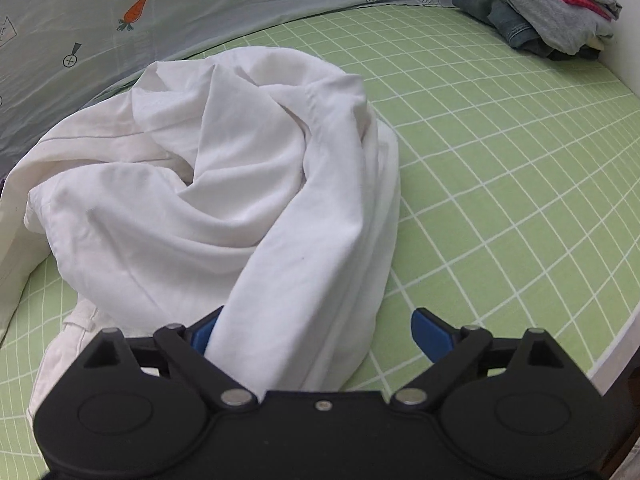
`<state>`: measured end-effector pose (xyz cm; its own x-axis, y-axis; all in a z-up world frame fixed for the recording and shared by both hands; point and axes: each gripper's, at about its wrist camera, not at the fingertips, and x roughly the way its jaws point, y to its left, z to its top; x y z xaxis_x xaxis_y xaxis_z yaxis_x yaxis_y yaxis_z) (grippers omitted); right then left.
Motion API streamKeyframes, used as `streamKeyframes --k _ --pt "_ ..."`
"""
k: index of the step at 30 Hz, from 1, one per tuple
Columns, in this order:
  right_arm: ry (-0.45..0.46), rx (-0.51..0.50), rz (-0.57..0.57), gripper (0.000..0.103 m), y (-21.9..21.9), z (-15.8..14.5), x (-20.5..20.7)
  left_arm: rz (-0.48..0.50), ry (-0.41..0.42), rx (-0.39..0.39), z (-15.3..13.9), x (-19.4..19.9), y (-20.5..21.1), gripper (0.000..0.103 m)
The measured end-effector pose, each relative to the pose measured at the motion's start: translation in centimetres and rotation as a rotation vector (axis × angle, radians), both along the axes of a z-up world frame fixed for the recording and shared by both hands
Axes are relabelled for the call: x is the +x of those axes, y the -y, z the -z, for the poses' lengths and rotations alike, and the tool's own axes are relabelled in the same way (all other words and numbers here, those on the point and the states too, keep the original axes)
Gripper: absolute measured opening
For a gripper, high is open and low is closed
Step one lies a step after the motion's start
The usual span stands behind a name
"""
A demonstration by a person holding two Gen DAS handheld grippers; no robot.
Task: Fold clothes
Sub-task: 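Lift the white cloth with the right gripper and pull it out across the mat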
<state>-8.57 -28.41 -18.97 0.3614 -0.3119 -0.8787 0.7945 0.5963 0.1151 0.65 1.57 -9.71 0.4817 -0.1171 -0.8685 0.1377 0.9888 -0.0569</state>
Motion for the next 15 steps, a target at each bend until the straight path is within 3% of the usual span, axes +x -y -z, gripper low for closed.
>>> streamKeyframes --k 2,4,5,6,7,10,15 --pt "0.042 0.028 -0.07 0.073 0.5 0.3 -0.3 0.016 -0.012 -0.001 0.2 -0.1 1.5 0.103" --pt "0.082 0.059 -0.119 0.062 1.2 0.4 -0.9 0.036 -0.011 0.001 0.2 -0.5 3.4 0.103" --pt "0.097 0.073 -0.14 0.044 1.7 0.4 -1.3 0.044 -0.01 0.0 0.2 -0.7 4.5 0.103" --pt "0.106 0.091 -0.156 0.038 2.4 0.5 -1.6 0.049 -0.012 -0.003 0.2 -0.9 5.4 0.103" --pt "0.111 0.113 -0.169 0.024 3.3 0.6 -2.0 0.052 -0.018 -0.008 0.4 -1.1 6.3 0.103" --pt "0.116 0.157 -0.193 0.017 6.4 0.9 -3.1 0.051 -0.023 -0.019 0.5 -1.8 9.5 0.103" --pt "0.07 0.07 -0.169 0.014 14.7 0.5 -4.1 0.025 -0.016 -0.026 0.6 -2.2 14.0 0.103"
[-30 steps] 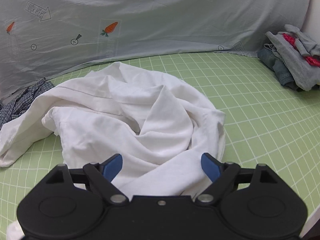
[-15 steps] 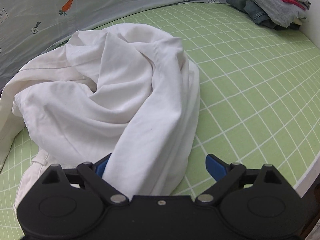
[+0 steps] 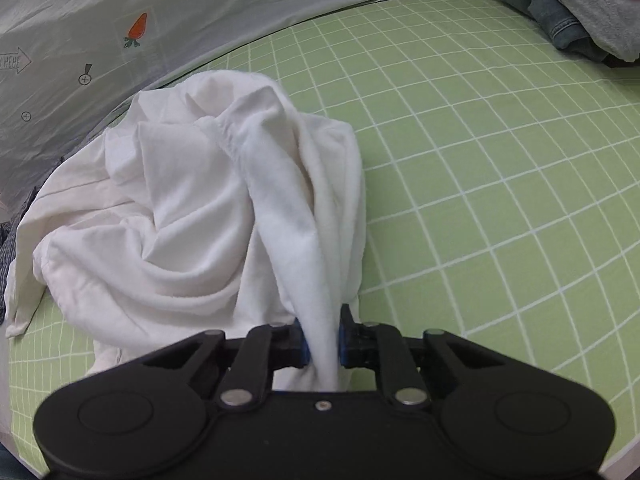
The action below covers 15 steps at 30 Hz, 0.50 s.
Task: Fold clothes
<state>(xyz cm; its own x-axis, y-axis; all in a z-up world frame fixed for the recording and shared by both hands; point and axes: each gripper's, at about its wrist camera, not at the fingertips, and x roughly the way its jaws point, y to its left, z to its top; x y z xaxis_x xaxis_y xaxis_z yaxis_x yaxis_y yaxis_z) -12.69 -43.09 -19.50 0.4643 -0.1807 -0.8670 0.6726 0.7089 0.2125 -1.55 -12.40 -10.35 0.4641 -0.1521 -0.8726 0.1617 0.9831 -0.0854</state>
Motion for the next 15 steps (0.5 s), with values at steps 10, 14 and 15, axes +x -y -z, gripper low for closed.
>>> streamKeyframes --k 10,14,15 --pt "-0.107 -0.372 -0.234 0.017 14.9 -0.1 10.9 -0.177 -0.012 0.01 1.4 2.2 3.6 0.103" --pt "-0.139 -0.49 -0.166 0.027 17.4 -1.1 16.5 -0.187 -0.017 0.038 1.4 4.1 4.4 0.103" --pt "-0.115 -0.504 -0.143 0.031 17.3 -1.7 16.8 -0.176 -0.012 0.047 1.4 4.6 4.7 0.103"
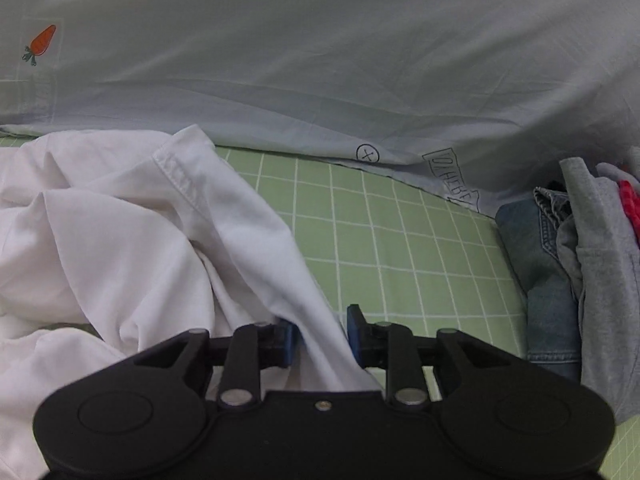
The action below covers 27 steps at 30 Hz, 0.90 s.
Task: Fold clothes
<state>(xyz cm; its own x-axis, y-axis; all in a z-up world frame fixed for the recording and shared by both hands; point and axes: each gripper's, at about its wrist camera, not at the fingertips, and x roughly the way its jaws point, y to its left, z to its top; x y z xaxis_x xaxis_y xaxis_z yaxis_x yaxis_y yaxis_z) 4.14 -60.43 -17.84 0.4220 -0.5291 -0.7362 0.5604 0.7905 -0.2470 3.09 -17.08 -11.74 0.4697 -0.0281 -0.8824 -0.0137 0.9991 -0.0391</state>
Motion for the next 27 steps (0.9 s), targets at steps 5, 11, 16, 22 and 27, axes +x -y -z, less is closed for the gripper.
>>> streamKeyframes --k 5,11,16,22,27 --pt "0.139 -0.044 0.101 0.089 -3.9 -1.7 -3.0 0.071 0.002 0.029 0.3 2.5 1.3 0.103" --pt "0.215 0.126 0.272 0.099 -9.3 -0.6 -9.2 0.187 0.019 0.04 0.4 3.7 3.3 0.103" --pt "0.212 0.195 0.375 0.1 -9.5 0.3 -11.7 0.262 0.068 0.008 -1.1 2.5 4.0 0.103" --pt "0.228 0.454 0.55 0.102 -9.3 1.4 -16.4 0.264 0.059 -0.01 -1.1 0.5 3.3 0.103" --pt "0.304 0.563 0.58 0.103 -8.7 3.4 -17.5 0.277 0.044 -0.044 -0.8 -0.3 3.3 0.103"
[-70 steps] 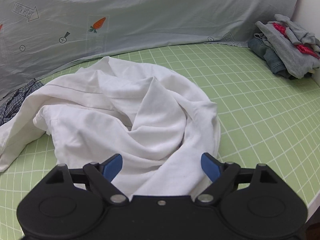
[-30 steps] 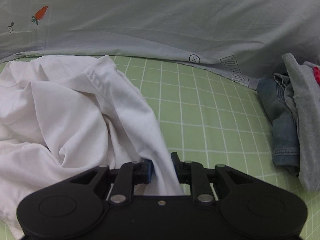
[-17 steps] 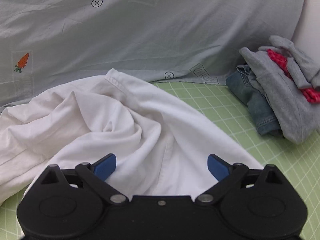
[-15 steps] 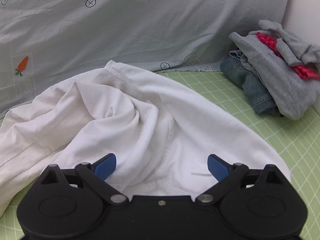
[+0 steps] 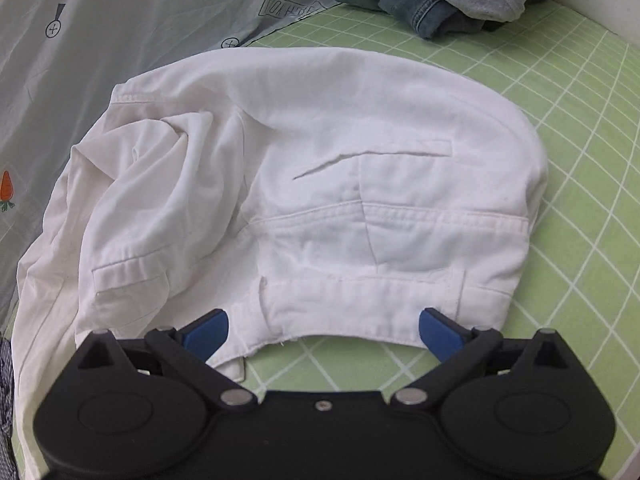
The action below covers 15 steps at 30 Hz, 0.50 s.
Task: Fold clothes
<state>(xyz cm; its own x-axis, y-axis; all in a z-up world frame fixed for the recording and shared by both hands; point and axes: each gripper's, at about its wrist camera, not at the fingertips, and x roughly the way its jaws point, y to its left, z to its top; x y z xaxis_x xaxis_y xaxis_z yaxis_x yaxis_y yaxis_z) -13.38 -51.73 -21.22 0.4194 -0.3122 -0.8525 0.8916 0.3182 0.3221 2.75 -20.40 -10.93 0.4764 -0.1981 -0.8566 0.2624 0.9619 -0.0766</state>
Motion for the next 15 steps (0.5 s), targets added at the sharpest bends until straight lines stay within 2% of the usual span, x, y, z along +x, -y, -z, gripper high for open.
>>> streamKeyframes --k 4,9,11,15 --pt "0.078 -0.027 0.044 0.103 0.2 0.9 -0.3 0.05 0.046 -0.005 -0.9 -0.9 0.8 0.103" --pt "0.101 -0.036 0.101 0.103 0.3 0.9 -0.3 0.078 0.062 -0.003 -1.3 -1.6 1.0 0.103" --pt "0.09 -0.02 0.102 0.103 0.6 0.8 -0.1 0.077 0.063 -0.002 -1.4 -1.6 0.9 0.103" --pt "0.024 -0.033 0.033 0.103 0.7 0.8 0.7 0.068 0.068 0.001 -1.5 -1.6 0.7 0.103"
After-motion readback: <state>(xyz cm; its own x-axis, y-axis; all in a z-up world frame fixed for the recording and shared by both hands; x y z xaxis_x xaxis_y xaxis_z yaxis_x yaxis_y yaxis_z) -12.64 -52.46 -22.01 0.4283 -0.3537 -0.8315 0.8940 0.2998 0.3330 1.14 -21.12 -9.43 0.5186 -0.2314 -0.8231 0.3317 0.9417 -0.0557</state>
